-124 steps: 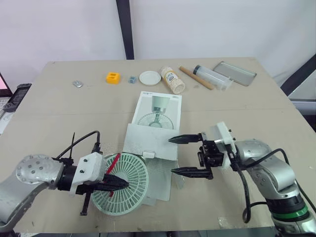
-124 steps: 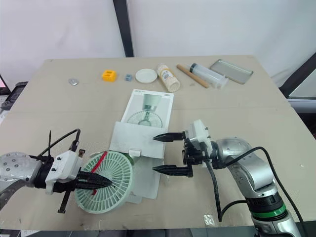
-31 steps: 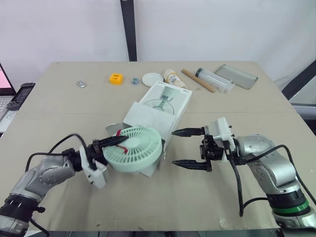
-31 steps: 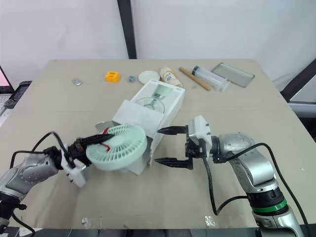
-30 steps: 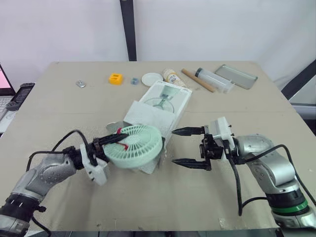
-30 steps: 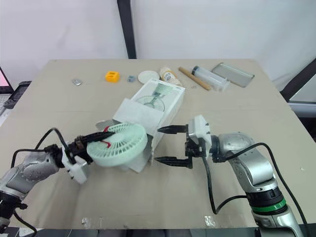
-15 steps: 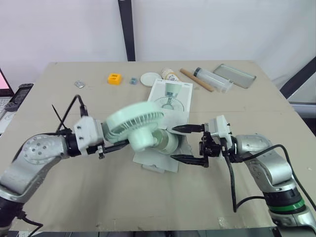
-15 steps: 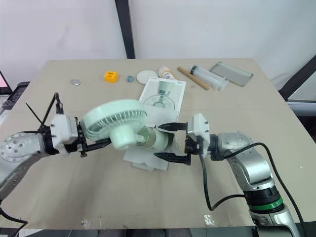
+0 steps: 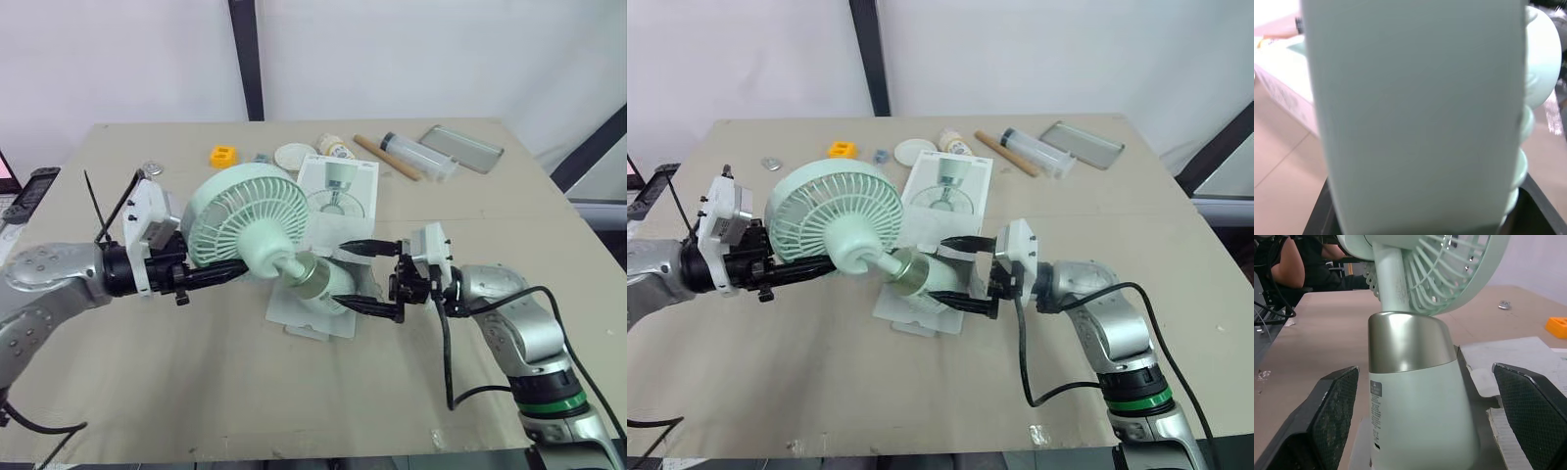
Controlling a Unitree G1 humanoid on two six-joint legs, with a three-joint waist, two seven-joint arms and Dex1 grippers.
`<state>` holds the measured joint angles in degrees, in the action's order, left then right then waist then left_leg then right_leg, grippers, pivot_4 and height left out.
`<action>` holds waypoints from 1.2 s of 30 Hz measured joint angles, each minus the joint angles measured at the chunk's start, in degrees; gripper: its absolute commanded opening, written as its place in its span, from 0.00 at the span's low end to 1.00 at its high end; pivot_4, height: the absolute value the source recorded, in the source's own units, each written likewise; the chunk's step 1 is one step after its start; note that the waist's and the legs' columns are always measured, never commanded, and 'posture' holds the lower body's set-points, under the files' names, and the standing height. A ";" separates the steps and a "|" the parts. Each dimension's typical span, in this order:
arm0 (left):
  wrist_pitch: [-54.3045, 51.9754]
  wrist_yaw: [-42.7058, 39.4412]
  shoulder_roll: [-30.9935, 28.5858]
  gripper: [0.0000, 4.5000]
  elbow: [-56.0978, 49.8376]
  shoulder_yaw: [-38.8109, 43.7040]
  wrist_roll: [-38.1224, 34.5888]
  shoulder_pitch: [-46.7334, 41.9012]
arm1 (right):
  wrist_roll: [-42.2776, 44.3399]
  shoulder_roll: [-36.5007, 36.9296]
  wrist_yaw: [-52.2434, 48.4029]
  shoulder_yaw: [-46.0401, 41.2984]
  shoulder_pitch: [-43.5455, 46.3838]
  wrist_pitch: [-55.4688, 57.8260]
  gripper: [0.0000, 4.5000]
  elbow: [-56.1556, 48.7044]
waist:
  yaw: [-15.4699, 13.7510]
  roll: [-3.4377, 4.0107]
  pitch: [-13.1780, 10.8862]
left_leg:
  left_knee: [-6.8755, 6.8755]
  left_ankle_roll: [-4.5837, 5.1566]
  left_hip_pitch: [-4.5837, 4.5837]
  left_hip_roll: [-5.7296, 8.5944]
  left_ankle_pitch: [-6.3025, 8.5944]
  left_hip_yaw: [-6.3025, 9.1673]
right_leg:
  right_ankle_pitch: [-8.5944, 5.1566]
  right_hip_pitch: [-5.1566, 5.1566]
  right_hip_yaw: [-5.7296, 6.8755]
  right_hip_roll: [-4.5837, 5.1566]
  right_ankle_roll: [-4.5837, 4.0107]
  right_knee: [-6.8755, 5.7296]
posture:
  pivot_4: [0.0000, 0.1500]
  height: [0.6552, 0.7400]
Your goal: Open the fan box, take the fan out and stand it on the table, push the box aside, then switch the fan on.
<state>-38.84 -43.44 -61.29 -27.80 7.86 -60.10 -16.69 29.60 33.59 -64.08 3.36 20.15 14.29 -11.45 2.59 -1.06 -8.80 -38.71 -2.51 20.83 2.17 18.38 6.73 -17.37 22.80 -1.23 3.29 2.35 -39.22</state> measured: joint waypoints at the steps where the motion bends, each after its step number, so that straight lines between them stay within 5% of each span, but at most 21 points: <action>1: -1.42 -0.38 -1.09 0.43 -0.31 0.71 -0.34 -0.05 | -0.01 -0.06 -0.39 0.00 0.01 -0.41 1.00 0.25 | 0.01 0.00 0.00 | -0.01 0.00 0.00 -0.01 0.00 0.00 | 0.00 0.00 0.00 -0.01 0.00 0.00 | 1.00 1.00; 16: -17.93 7.56 -6.86 0.43 -4.85 15.60 -8.31 1.34 | -1.82 -2.57 -2.25 1.14 2.36 -4.52 1.00 4.93 | 0.11 0.03 -0.02 | 0.03 0.00 0.00 -0.03 0.00 -0.06 | 0.00 0.07 -0.08 0.00 0.00 -0.01 | 1.00 1.00; 23: -31.83 14.87 -8.99 0.43 -5.14 32.85 -12.89 9.26 | -3.01 -4.93 -4.18 3.04 4.22 -6.23 1.00 8.42 | 0.17 0.05 -0.04 | 0.08 -0.04 -0.01 -0.05 -0.02 -0.13 | 0.00 0.16 -0.18 0.01 -0.01 -0.04 | 1.00 1.00; 36: -39.25 27.38 -7.40 0.43 4.10 37.23 -5.36 9.78 | -4.58 -6.32 -4.84 3.45 5.69 -8.65 1.00 11.30 | 0.14 0.05 -0.04 | 0.16 -0.10 0.02 -0.04 -0.03 -0.12 | 0.02 0.27 -0.22 0.12 -0.03 -0.04 | 1.00 1.00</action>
<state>-78.09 -16.07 -68.68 -23.69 45.10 -65.45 -6.90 25.02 27.27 -68.92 6.81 25.84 5.64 -0.16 2.73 -1.01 -8.84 -38.55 -2.62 20.85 2.13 18.34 6.61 -17.35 23.07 -1.45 3.41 2.32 -39.26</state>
